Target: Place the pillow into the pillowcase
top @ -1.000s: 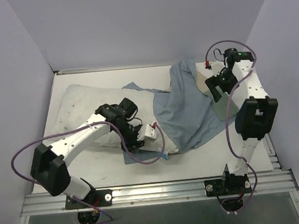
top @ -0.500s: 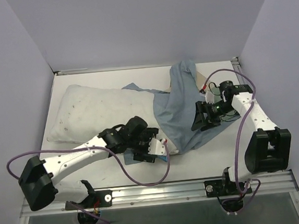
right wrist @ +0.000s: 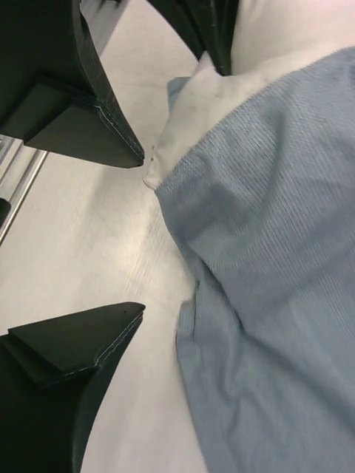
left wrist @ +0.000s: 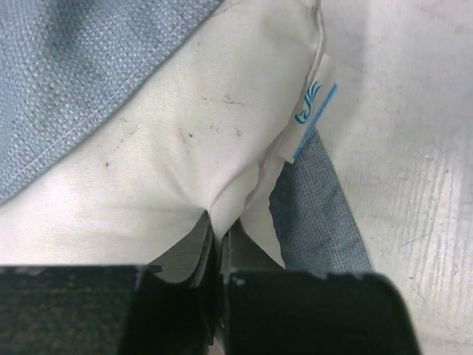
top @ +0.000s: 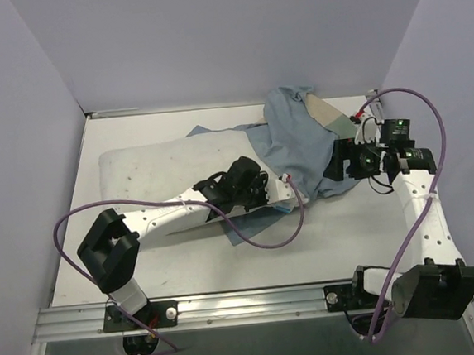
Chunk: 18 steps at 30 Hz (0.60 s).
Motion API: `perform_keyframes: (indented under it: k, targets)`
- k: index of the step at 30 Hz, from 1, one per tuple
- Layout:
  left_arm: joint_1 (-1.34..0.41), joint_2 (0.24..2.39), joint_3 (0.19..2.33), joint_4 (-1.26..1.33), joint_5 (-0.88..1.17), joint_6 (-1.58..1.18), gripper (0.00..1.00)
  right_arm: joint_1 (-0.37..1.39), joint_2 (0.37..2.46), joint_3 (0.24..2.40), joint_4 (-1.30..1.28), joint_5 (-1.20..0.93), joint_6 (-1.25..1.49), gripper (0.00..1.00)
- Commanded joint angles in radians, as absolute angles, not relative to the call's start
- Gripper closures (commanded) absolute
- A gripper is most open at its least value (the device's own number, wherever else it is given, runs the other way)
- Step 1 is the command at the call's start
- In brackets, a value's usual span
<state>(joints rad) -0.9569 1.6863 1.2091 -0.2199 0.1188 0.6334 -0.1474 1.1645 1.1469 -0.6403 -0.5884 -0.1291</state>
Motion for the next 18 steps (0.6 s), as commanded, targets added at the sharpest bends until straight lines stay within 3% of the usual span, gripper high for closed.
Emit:
perform_keyframes:
  k: [1, 5, 13, 18]
  targets:
    - [-0.948, 1.667, 1.227, -0.201, 0.229, 0.538, 1.00, -0.043, 1.189, 1.008, -0.565, -0.672, -0.085, 0.26]
    - [-0.945, 1.674, 1.236, -0.233, 0.239, 0.546, 1.00, 0.089, 1.203, 0.933, -0.375, -0.559, -0.031, 0.34]
    - [-0.923, 1.690, 1.269, -0.252, 0.241, 0.514, 1.00, 0.227, 1.307, 0.962, -0.344, -0.485, -0.035, 0.39]
    - [-0.916, 1.689, 1.262, -0.250, 0.239, 0.500, 1.00, 0.252, 1.351, 0.991, -0.348, -0.326, -0.060, 0.50]
